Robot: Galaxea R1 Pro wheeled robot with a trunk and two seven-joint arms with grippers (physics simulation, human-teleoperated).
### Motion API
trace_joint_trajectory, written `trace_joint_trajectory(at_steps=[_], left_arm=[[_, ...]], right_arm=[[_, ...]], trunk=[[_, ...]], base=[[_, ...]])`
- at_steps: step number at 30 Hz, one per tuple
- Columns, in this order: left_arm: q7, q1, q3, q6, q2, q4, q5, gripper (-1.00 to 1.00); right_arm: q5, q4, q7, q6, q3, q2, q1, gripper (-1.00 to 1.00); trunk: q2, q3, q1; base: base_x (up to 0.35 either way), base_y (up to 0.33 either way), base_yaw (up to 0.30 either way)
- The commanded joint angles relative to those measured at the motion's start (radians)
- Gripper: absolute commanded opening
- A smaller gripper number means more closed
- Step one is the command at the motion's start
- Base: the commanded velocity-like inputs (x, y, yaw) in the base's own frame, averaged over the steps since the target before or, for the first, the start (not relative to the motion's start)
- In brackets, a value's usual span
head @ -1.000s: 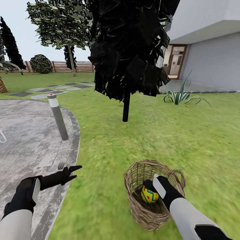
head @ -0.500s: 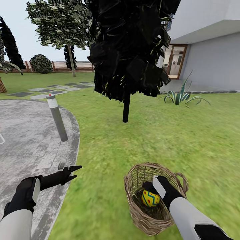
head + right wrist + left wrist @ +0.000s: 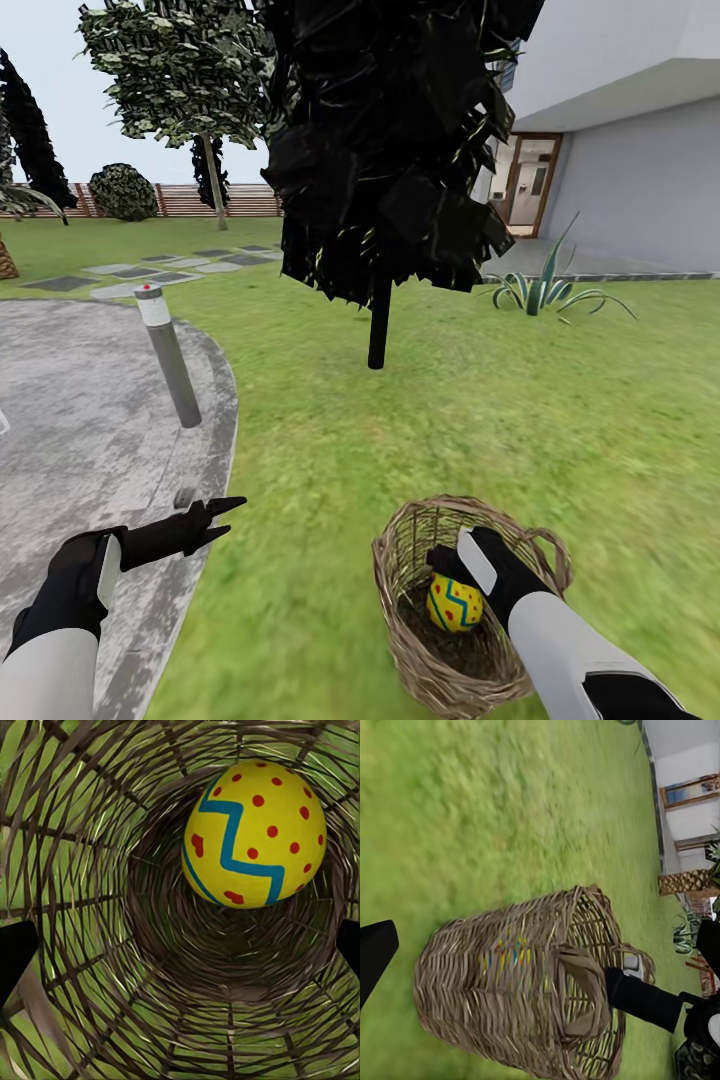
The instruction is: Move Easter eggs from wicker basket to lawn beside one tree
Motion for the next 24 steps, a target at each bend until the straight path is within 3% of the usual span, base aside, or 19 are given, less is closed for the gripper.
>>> trace_joint_trajectory(at_steps=[1,7,24], left_arm=[[-0.010,-0.001,0.003,0.007,-0.001,0.000,-0.010,1.00],[-0.010,-0.001,0.004,0.007,-0.001,-0.001,-0.010,1.00],[-0.010,-0.001,0.004,0.007,-0.001,-0.002,-0.010,1.00]], right_arm=[[-0.009,-0.002,-0.008,0.003,-0.002,0.001,0.000,1.00],[-0.009,-0.002,-0.009,0.003,-0.002,0.000,0.000,1.00],[-0.006,-0.009,-0.006,-0.003,0.002,-0.002,0.001,1.00]], trunk=[[0.000,-0.001,0.000],[0.000,-0.001,0.000],[-0.004,-0.067,0.008]], base=[[0.025,0.000,0.000],[0.006,0.000,0.000],[0.000,0.000,0.000]])
